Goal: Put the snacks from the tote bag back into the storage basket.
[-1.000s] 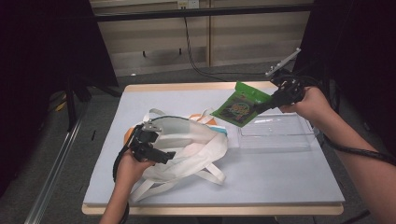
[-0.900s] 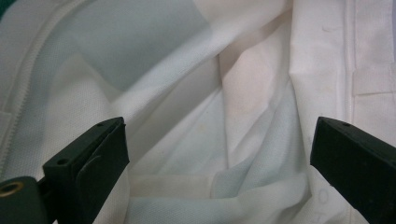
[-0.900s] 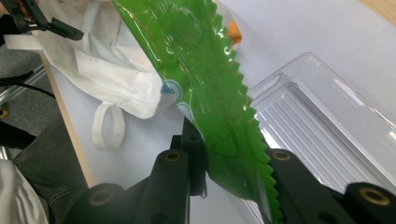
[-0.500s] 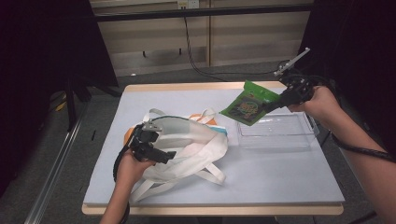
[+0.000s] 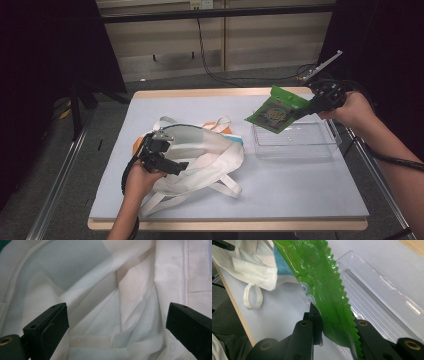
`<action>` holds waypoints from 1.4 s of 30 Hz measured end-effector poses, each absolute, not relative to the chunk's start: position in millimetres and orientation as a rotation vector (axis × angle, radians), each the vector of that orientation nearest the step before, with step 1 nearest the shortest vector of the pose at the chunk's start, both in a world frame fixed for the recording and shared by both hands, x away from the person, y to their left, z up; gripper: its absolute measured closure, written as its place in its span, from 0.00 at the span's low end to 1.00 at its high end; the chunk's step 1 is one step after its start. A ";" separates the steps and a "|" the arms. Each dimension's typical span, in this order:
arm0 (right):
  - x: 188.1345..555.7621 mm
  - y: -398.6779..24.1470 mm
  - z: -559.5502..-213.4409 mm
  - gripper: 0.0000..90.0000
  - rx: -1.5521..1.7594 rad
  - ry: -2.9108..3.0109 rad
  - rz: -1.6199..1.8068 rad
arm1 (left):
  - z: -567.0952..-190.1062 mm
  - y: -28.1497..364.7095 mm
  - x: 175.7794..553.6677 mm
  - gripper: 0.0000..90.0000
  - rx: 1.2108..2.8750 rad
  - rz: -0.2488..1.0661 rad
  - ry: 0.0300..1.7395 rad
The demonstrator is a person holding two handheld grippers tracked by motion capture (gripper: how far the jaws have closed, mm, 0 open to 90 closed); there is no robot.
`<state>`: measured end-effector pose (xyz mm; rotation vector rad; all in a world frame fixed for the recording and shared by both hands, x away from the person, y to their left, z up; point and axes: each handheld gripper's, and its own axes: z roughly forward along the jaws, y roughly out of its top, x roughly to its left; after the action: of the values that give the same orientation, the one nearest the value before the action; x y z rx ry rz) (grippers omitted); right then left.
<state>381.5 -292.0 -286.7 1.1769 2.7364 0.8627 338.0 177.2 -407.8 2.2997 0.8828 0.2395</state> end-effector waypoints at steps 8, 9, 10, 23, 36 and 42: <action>380.2 -298.8 -290.9 0.86 1.180 2.735 0.838 | -408.6 176.3 338.2 0.05 2.305 0.240 0.879; 379.9 -299.4 -291.1 0.86 1.182 2.735 0.837 | -408.6 176.3 338.2 0.05 2.304 0.241 0.880; 379.5 -300.2 -291.2 0.86 1.190 2.729 0.831 | -408.6 176.3 338.2 0.05 2.305 0.245 0.882; 378.0 -315.3 -298.3 0.86 1.201 2.717 0.790 | -409.2 175.8 339.1 0.05 2.306 0.232 0.882; 372.6 -324.9 -309.6 0.86 1.199 2.731 0.727 | -408.6 175.3 340.3 0.05 2.299 0.238 0.891; 372.6 -323.8 -322.2 0.86 1.144 2.761 0.657 | -407.0 175.1 341.0 0.05 2.298 0.257 0.897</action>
<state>372.6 -323.8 -322.2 1.1439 2.7613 0.6571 341.0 175.1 -407.0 2.2981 0.8969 0.2566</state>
